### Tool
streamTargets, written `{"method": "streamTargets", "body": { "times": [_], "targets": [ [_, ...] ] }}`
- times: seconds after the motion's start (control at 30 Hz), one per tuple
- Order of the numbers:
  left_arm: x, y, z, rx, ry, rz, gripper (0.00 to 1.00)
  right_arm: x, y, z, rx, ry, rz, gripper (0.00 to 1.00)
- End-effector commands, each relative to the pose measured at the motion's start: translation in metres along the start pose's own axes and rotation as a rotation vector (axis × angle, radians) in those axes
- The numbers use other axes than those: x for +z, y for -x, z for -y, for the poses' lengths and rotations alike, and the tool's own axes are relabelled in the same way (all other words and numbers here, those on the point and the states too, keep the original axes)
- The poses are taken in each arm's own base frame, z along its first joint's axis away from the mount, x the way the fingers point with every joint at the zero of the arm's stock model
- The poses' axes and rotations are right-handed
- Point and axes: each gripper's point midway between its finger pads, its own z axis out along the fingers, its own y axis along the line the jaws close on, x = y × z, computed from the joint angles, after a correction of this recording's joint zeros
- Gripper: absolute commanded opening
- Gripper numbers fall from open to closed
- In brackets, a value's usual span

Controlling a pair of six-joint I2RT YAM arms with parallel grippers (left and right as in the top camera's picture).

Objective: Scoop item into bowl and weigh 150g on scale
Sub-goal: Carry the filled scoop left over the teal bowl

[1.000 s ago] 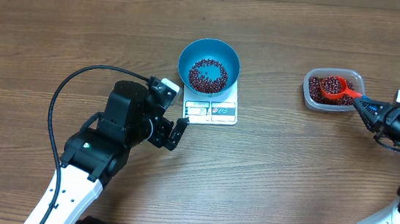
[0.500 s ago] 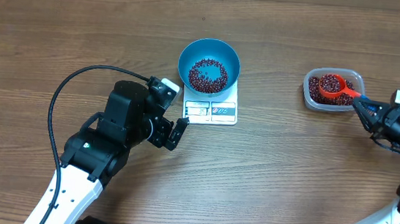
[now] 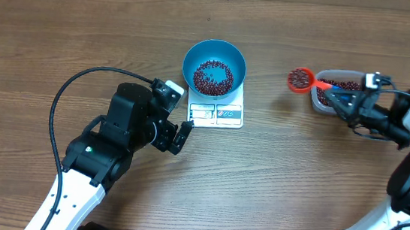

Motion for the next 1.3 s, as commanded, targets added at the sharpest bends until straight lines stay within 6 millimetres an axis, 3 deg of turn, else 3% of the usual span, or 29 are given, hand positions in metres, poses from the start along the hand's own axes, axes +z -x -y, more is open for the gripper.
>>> {"method": "streamTargets", "body": {
  "times": [0.0,0.3,0.57,0.93,1.27],
  "targets": [
    [-0.004,0.002,0.002,0.018,-0.01,0.016,1.0,0.021,-0.007,-0.009,-0.017,0.07,-0.042,0.04],
    [-0.004,0.002,0.002,0.019,-0.01,0.016,1.0,0.073,-0.038,-0.016,-0.061,0.1,-0.199,0.04],
    [-0.004,0.002,0.002,0.018,-0.01,0.016,0.99,0.105,-0.05,-0.033,-0.113,0.125,-0.295,0.04],
    [-0.004,0.002,0.002,0.018,-0.01,0.016,0.99,0.112,-0.052,-0.036,-0.11,0.129,-0.315,0.04],
    [-0.004,0.002,0.002,0.018,-0.01,0.016,1.0,0.12,-0.038,-0.035,-0.111,0.127,-0.327,0.04]
  ]
}}
